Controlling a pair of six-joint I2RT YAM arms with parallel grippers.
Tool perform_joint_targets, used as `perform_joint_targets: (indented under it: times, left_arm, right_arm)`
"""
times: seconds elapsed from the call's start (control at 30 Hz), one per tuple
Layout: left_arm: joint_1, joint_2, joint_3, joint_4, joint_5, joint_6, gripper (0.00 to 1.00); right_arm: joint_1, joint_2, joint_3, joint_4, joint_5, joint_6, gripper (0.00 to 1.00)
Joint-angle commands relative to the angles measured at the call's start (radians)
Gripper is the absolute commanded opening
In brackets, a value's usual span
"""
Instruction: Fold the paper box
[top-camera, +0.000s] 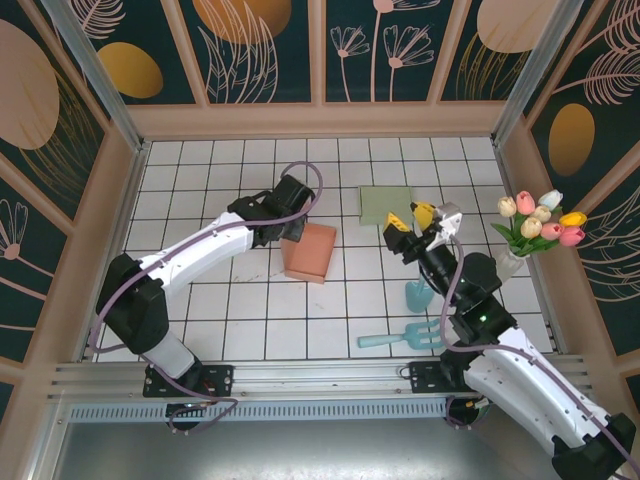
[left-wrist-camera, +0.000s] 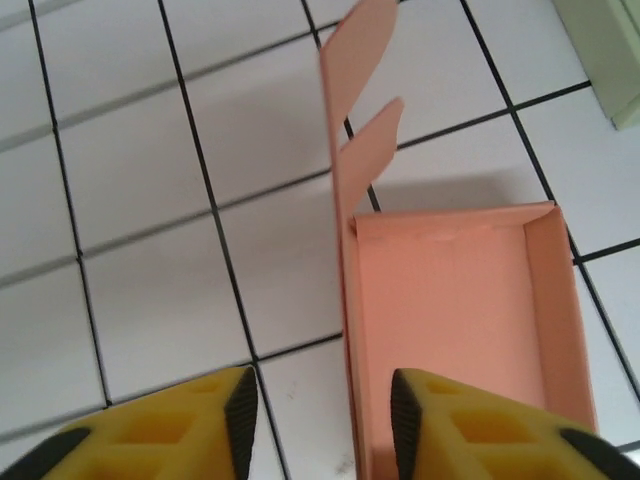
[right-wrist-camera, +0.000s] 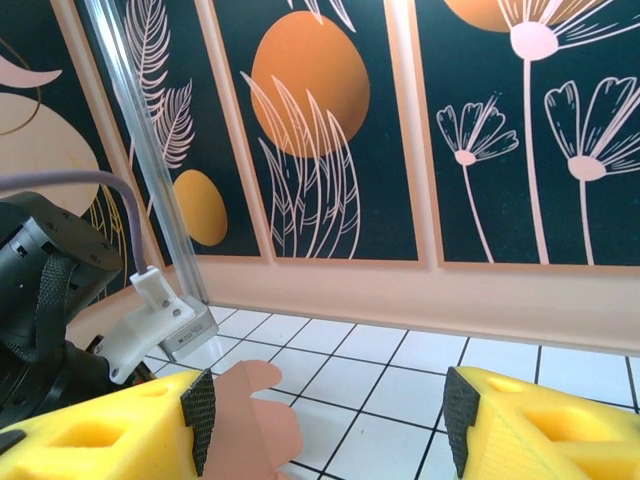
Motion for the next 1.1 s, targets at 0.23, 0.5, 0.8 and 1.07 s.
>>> perform_joint_targets:
  times: [0.23, 0.5, 0.8, 1.07]
  left_arm:
    - [-0.002, -0.139, -0.032, 0.144, 0.22, 0.186, 0.0]
    - [-0.002, -0.415, -0.248, 0.455, 0.559, 0.677, 0.0]
    - [-0.002, -0.436, -0.314, 0.464, 0.532, 0.847, 0.0]
    - [-0.002, -0.421, -0.351, 0.488, 0.541, 0.856, 0.0]
  right_arm:
    - [-0.007, 0.127, 0.063, 0.031, -0.162, -0.207, 0.66]
    - [-0.08, 0.399, 0.324, -0.195, -0.498, -0.849, 0.69]
    - [-0.269, 0.56, 0.527, -0.529, -0.905, -1.154, 0.69]
    - [-0.291, 0.732, 0.723, -0.804, -0.937, -1.319, 0.68]
